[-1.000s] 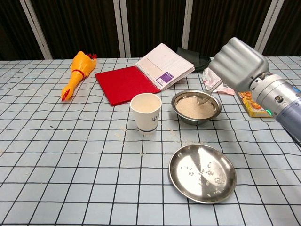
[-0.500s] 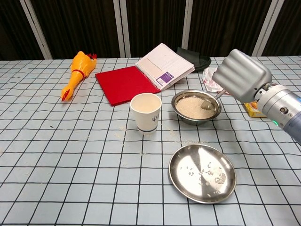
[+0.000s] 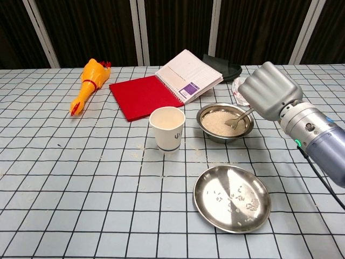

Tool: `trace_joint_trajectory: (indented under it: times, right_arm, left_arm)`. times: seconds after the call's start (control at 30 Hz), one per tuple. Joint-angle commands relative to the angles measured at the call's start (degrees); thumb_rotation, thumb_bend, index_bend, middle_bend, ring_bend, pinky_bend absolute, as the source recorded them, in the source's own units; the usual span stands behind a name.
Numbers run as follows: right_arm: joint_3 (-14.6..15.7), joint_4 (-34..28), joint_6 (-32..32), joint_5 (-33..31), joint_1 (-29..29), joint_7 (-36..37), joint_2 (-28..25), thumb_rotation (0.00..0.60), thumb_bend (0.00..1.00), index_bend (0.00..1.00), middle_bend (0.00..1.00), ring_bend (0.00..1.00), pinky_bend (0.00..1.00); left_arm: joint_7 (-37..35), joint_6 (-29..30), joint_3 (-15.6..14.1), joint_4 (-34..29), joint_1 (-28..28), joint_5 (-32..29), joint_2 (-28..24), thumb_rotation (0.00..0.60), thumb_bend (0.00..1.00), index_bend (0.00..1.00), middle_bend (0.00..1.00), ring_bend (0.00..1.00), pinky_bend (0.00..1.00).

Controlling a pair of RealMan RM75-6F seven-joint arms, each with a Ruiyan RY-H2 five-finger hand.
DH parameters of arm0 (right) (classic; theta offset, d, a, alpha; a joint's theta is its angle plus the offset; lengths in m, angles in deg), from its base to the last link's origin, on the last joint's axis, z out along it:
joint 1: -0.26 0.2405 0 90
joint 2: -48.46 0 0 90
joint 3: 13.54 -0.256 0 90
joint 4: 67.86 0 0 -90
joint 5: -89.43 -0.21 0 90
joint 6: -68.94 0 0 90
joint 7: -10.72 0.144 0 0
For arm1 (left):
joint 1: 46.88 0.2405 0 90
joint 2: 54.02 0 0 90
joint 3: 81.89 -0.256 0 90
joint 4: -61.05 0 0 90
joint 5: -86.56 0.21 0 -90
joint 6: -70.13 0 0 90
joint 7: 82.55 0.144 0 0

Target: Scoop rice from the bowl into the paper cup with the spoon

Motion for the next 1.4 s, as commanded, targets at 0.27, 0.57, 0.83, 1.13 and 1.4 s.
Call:
trace_joint_trajectory:
  times: [0.27, 0.57, 0.83, 1.13, 1.4]
  right_arm:
    - [-5.65, -4.36, 0.14, -6.33, -1.52, 2.58, 0.07, 0.600, 0.50, 0.66, 0.92, 0.98, 0.88]
    - [-8.52, -11.45, 0.08, -11.96, -3.31, 3.03, -1.99, 0.600, 0.50, 0.66, 0.92, 0.98, 0.88]
    - [-11.61, -19.37, 0.22, -17.90, -4.35, 2.98, -4.34, 0.600, 0.50, 0.66, 0.92, 0.98, 0.88]
    - [-12.83, -25.12, 0.63, -21.85, -4.81, 3.69, -6.16, 0.600, 0.50, 0.66, 0.92, 0.98, 0.88]
    - [-11.69, -25.89, 1.21, -22.22, -4.58, 5.26, -6.57, 0.600, 0.50, 0.66, 0.92, 0.98, 0.88]
  left_arm:
    - [0.12, -0.20, -0.03, -0.19, -0.08, -0.14, -0.05, 0.600, 0.00, 0.00, 0.00, 0.00, 0.00]
    - [0.48, -0.20, -0.04, -0.32, -0.07, -0.26, 0.00, 0.600, 0.00, 0.00, 0.00, 0.00, 0.00]
    - [0.70, -0.02, -0.04, -0.33, 0.01, -0.30, 0.08, 0.600, 0.00, 0.00, 0.00, 0.00, 0.00]
    - [0.88, 0.01, -0.01, -0.22, -0.01, -0.34, 0.18, 0.600, 0.00, 0.00, 0.00, 0.00, 0.00]
    - [1.15, 0.13, -0.01, -0.19, 0.02, -0.34, 0.30, 0.600, 0.00, 0.00, 0.00, 0.00, 0.00]
